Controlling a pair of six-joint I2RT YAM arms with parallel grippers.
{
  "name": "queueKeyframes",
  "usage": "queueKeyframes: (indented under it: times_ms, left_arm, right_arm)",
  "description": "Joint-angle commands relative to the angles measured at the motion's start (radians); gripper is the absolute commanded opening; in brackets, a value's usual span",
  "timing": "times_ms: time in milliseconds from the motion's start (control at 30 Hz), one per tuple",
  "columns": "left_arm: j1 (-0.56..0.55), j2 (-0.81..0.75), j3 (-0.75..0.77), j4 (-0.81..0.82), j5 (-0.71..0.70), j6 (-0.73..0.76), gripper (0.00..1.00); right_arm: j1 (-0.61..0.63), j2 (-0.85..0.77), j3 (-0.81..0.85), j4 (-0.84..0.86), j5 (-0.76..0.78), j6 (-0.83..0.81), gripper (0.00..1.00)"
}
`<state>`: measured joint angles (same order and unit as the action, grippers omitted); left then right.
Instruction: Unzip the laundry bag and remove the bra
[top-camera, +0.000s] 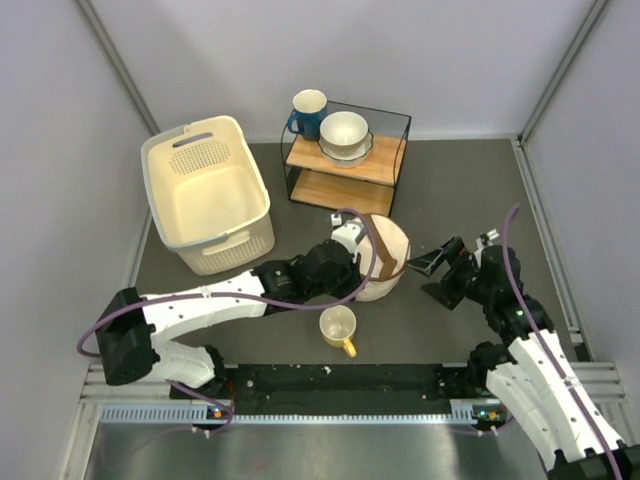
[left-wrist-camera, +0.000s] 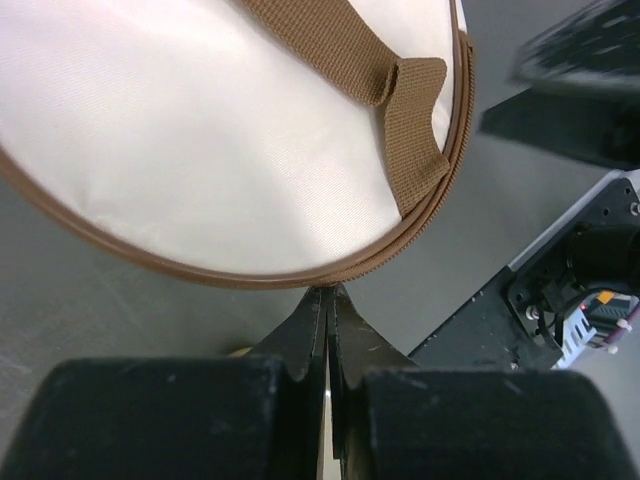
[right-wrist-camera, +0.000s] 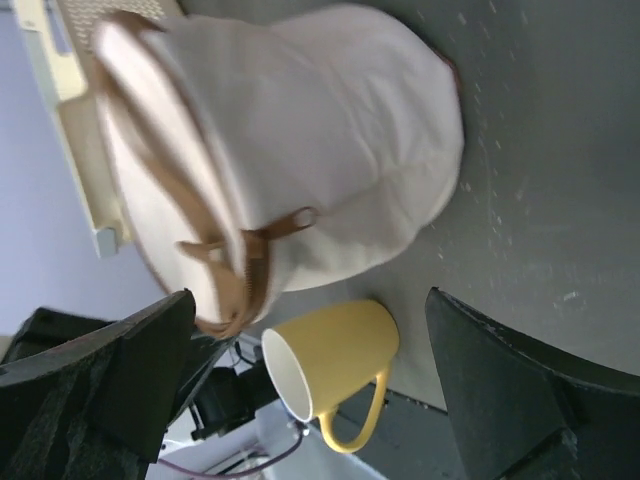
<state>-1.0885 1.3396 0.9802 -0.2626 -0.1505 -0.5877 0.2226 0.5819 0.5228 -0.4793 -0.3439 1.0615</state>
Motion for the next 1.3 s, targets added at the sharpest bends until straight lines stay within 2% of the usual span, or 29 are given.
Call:
queueKeyframes:
  times_ms: [0,100,167,267,367,400,433,533,600,700,833,900,1033,1067,1133,1167,1267]
  left_arm:
    - [-0.033,0.019,0.060,0.011,0.005,-0.050,0.00]
    - [-0.051,0.024,0.069,0.005,-0.004,-0.047,0.00]
    - [-0.057,0.017,0.068,0.005,-0.014,-0.046,0.00]
    - [-0.060,0.007,0.075,0.008,-0.021,-0.040,0.00]
    - [-0.060,-0.003,0.083,0.006,-0.035,-0.023,0.00]
    - [-0.060,-0.006,0.083,0.006,-0.041,-0.006,0.00]
    - [-0.060,-0.017,0.081,0.000,-0.052,0.003,0.00]
    - [-0.059,-0.045,0.072,-0.027,-0.110,0.041,0.00]
    - [-0.036,-0.060,0.058,-0.030,-0.141,0.087,0.00]
    - [0.019,-0.083,0.057,-0.035,-0.115,0.133,0.00]
    - [0.088,-0.076,0.040,-0.024,-0.080,0.173,0.00]
    - [0.128,-0.069,0.023,0.005,-0.058,0.190,0.00]
    - [0.153,-0.034,0.046,0.029,-0.011,0.213,0.00]
    - [0.153,-0.025,0.063,0.029,0.029,0.215,0.00]
    - [0.151,-0.004,0.075,0.017,0.089,0.201,0.00]
    - [0.145,0.003,0.084,0.007,0.100,0.183,0.00]
    - [0.119,0.027,0.116,-0.070,0.089,0.105,0.00]
  right_arm:
    - [0.069,0.019,-0.082,0.149,-0.024,0.202,0.99]
    - [0.118,0.088,-0.092,0.249,-0.032,0.245,0.98]
    - [0.150,0.127,-0.081,0.313,-0.032,0.249,0.93]
    - [0.210,0.208,-0.064,0.387,0.003,0.249,0.74]
    - [0.224,0.271,-0.040,0.438,0.020,0.230,0.46]
    - [0.224,0.279,-0.030,0.433,0.028,0.223,0.15]
    - [0.224,0.282,-0.021,0.415,0.035,0.198,0.00]
    - [0.199,0.273,0.019,0.322,0.052,0.137,0.00]
    - [0.120,0.280,0.040,0.279,-0.027,0.048,0.00]
    - [0.003,0.300,0.065,0.180,-0.172,-0.098,0.00]
    - [-0.071,0.389,0.121,0.056,-0.337,-0.332,0.00]
    - [-0.071,0.450,0.161,0.013,-0.424,-0.397,0.00]
    - [-0.078,0.496,0.241,-0.056,-0.370,-0.507,0.00]
    - [-0.083,0.499,0.259,-0.064,-0.315,-0.508,0.14]
    - [-0.089,0.487,0.308,-0.074,-0.271,-0.480,0.64]
    - [-0.089,0.477,0.325,-0.085,-0.218,-0.469,0.99]
    - [-0.092,0.397,0.344,-0.154,-0.144,-0.422,0.99]
